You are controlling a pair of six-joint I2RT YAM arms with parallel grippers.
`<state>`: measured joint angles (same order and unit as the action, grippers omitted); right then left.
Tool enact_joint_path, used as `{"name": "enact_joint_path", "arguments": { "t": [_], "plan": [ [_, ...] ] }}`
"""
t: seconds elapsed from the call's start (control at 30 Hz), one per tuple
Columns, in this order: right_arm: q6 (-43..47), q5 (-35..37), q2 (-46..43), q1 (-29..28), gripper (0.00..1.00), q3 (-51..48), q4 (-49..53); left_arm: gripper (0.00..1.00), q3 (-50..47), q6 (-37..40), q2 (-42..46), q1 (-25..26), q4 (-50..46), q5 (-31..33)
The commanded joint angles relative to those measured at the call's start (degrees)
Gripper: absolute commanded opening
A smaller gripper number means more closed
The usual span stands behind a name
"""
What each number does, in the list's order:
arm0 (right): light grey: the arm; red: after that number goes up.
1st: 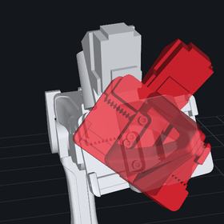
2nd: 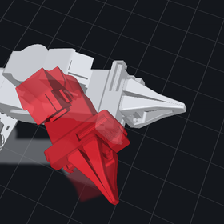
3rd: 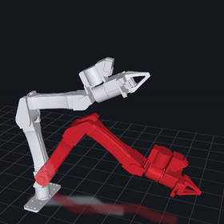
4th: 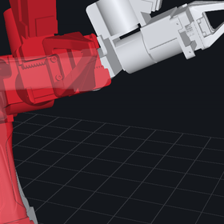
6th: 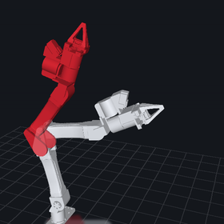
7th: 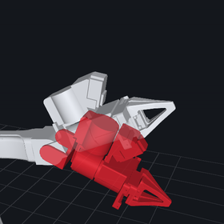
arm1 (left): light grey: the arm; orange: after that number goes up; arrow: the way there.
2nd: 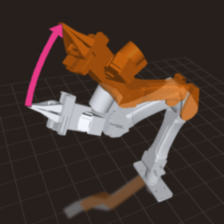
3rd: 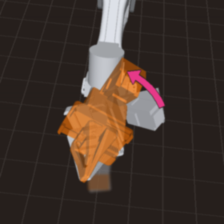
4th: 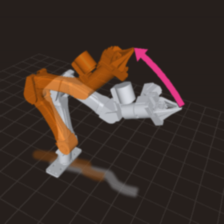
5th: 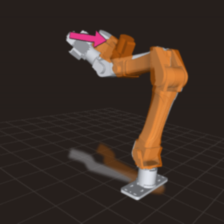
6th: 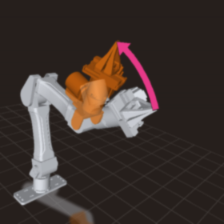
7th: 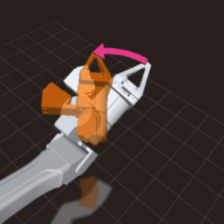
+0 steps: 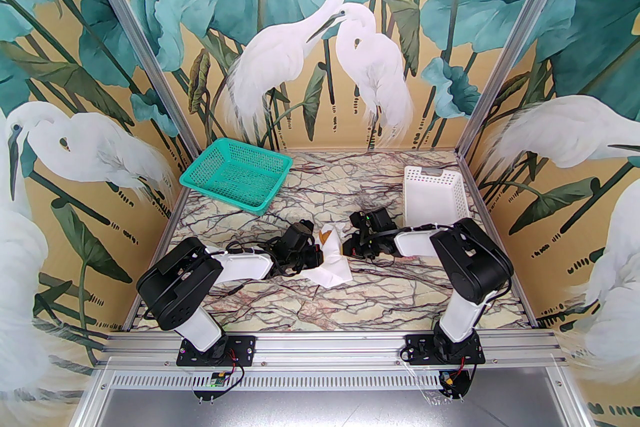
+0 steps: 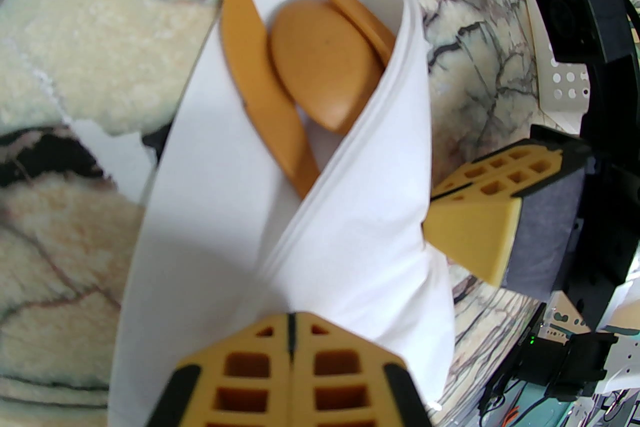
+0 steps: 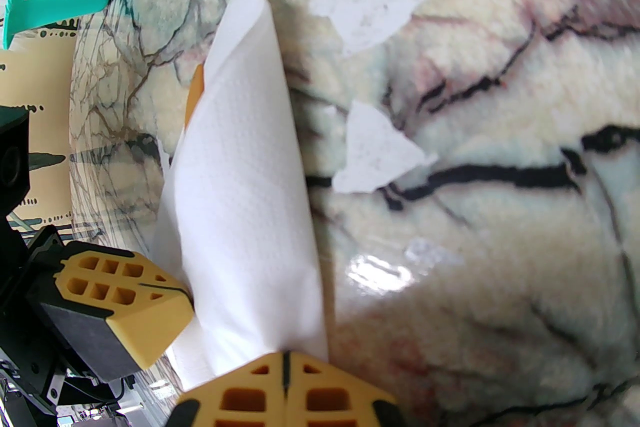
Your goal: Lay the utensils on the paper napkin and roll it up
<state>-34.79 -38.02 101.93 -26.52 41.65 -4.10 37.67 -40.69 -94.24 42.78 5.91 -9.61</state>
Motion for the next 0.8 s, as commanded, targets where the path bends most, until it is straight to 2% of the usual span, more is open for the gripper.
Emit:
{"name": "enact_joint_path", "arguments": {
  "t": [0.0,0.4,0.77],
  "plan": [
    [1.4,3.2,-1.2,1.3,0.00,-1.5,3.6,0.00,-2.2,0.6,-2.6,0.2,-9.0,2.8],
    [-1.5,-0.6,-7.4,-0.4,0.00,-4.3,1.2,0.00,-2.0,0.7,-2.5,0.3,-9.2,2.8],
    [-2.0,1.3,-4.6,-2.3,0.00,-5.9,0.8,0.00,-1.9,0.9,-2.5,0.2,-9.3,2.8]
  ]
}}
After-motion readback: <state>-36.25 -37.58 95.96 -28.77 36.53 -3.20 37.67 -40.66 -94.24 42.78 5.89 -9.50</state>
